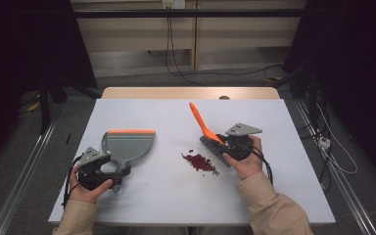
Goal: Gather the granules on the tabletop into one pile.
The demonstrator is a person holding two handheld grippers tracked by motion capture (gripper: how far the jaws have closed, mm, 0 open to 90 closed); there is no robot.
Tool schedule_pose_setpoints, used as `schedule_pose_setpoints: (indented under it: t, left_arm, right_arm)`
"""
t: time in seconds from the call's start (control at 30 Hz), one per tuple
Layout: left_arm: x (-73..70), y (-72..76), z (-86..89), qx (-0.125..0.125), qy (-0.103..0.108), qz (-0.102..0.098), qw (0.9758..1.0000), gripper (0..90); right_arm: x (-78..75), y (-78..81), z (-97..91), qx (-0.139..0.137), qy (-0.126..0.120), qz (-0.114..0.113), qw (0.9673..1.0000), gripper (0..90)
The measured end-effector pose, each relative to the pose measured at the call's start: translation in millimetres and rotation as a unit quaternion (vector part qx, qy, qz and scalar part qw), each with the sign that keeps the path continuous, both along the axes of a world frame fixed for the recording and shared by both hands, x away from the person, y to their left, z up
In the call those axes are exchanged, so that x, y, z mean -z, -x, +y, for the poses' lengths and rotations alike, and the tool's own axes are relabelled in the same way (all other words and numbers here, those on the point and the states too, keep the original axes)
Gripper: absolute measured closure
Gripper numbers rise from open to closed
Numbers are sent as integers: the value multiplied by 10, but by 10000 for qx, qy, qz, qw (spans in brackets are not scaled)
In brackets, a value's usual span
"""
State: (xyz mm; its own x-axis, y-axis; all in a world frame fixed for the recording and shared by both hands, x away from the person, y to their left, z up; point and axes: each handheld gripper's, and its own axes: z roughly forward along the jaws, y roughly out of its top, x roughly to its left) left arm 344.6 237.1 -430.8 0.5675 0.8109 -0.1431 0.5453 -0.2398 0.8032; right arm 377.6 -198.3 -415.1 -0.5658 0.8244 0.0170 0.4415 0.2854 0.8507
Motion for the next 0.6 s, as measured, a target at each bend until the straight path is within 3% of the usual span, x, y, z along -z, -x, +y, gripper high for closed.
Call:
schedule_pose_setpoints:
  t: [0.13, 0.3, 0.47, 0.6]
  left_arm:
    - [54, -2, -41, -47, -197, 170, 9997, 89]
    - [120, -15, -44, -114, -556, 415, 9975, 137]
    - [129, -39, 39, -325, -436, 582, 9968, 198]
    - [103, -58, 113, -345, -395, 625, 9967, 325]
  right_arm:
    - [28, -36, -89, 90, 7, 122, 9999, 716]
    - [70, -46, -125, 133, 35, 216, 9997, 715]
    - [70, -37, -131, 134, 32, 225, 9997, 715]
    - [71, -30, -142, 154, 6, 242, 9996, 715]
